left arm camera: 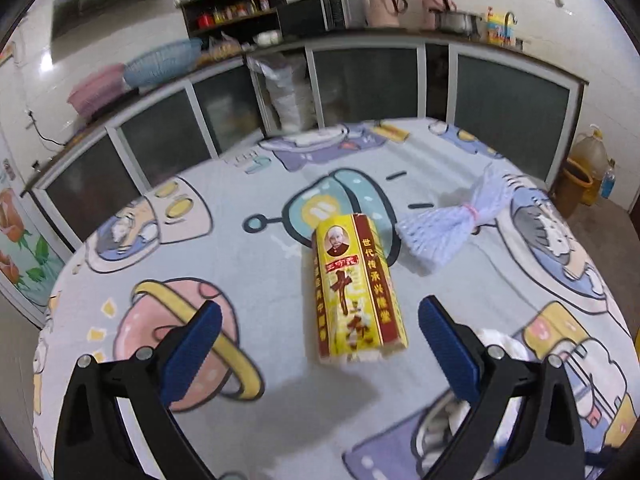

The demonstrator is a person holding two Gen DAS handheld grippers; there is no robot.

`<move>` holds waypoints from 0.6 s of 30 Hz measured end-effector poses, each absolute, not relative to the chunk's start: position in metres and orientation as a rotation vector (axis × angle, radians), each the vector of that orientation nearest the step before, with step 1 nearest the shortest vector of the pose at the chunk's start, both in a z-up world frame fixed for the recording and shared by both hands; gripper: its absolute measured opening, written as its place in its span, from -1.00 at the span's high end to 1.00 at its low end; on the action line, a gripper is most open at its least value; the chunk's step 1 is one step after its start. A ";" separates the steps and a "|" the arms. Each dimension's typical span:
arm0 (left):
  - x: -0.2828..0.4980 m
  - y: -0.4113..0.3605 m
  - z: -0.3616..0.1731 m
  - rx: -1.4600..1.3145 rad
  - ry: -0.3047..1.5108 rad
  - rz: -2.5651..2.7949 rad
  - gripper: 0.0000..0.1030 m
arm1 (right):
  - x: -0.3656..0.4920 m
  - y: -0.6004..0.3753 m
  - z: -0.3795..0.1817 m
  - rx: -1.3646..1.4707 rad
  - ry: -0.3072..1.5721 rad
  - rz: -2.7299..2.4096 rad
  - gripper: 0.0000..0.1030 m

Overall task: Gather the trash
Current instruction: 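Move both open tools back over the table toward the remaining trash, then grasp the second blue glove with the right tool while the left tool grasps the yellow spice box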

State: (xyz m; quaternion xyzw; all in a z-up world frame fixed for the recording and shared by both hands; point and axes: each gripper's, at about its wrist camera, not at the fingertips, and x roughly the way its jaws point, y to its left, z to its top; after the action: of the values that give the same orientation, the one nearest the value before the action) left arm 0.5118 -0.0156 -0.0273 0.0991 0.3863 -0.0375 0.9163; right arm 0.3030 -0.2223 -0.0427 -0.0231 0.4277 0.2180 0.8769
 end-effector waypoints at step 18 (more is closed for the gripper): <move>0.583 -0.031 -0.088 0.181 0.996 -0.094 -0.13 | 0.334 -0.209 -0.073 -0.092 0.976 0.443 0.33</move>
State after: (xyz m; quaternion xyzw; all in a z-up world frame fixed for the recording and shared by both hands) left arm 0.5835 -0.0314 -0.0876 0.0868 0.4770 -0.0449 0.8735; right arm 0.3345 -0.2094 -0.0725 -0.0440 0.4650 0.2108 0.8587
